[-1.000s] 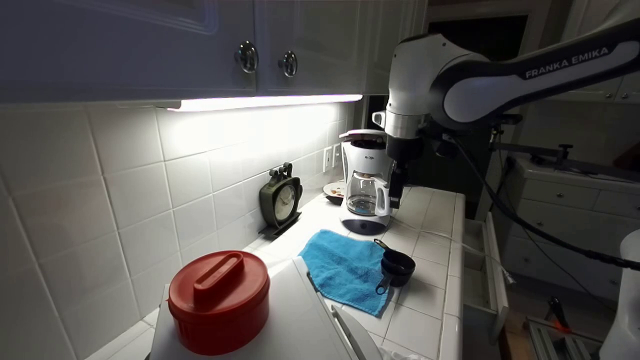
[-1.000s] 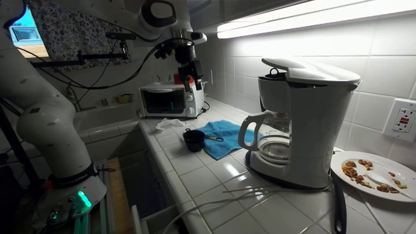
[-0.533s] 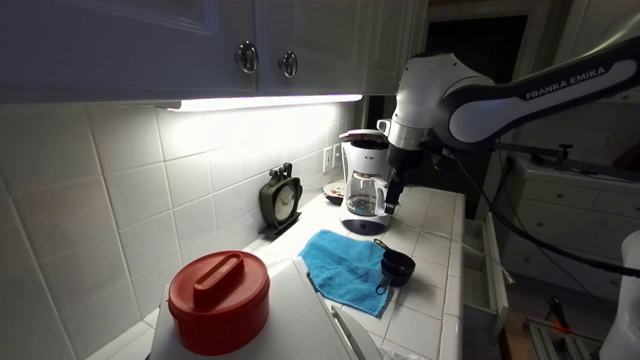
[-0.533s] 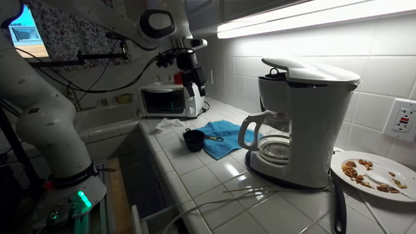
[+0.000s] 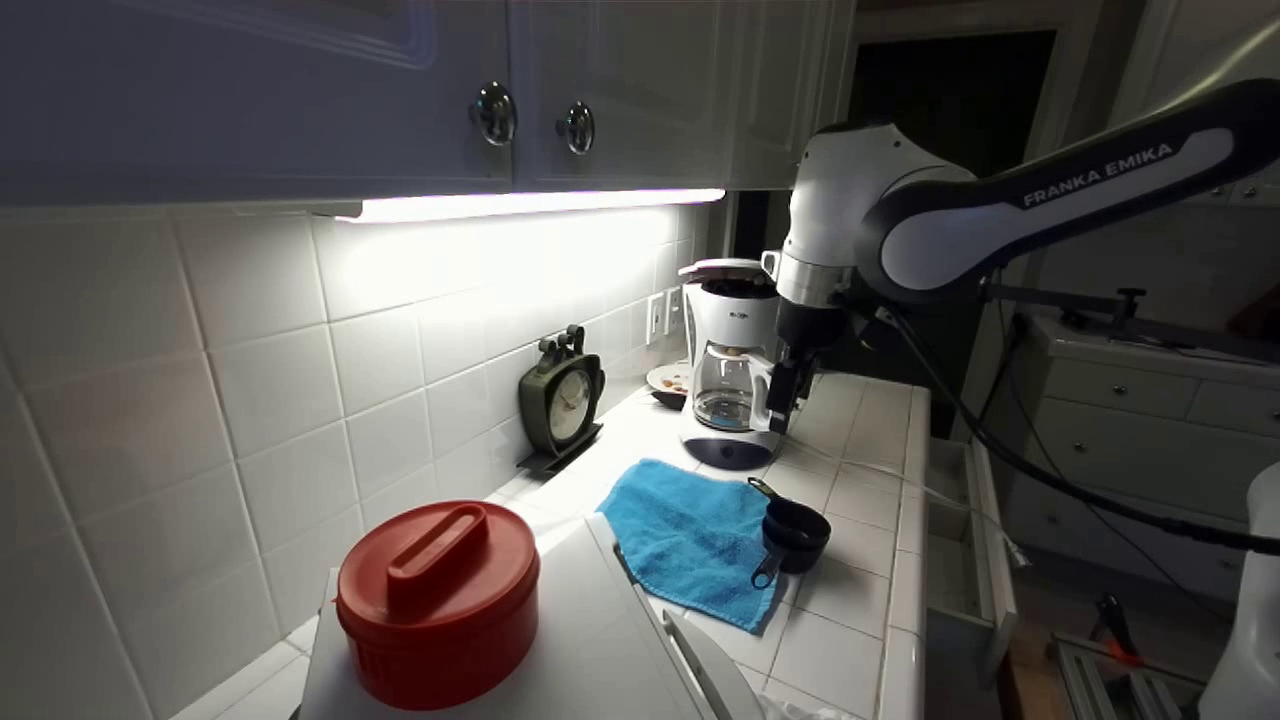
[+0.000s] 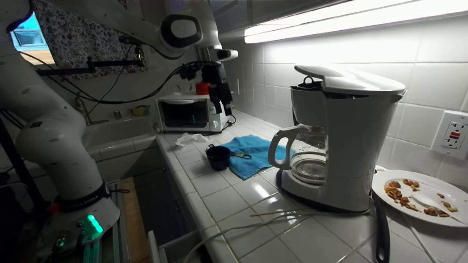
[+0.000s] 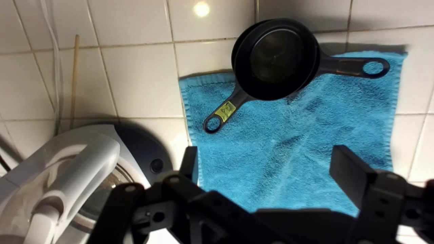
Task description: Unstack the black pots
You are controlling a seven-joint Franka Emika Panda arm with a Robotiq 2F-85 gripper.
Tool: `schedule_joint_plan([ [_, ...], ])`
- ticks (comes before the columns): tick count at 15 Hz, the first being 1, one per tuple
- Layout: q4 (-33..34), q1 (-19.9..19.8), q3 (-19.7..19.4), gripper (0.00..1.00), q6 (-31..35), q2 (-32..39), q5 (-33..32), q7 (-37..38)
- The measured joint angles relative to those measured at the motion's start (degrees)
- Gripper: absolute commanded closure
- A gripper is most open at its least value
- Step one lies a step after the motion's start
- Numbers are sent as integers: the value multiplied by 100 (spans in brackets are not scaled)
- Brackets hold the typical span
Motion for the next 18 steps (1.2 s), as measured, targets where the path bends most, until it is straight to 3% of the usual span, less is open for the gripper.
schedule_joint_plan([
  [8,188,-323,-593,0,273,1060,1706,223],
  [13,348,-359,-570,0,323,1596,1820,1278],
  [18,468,-349,-513,0,641,2023,1820,1827],
])
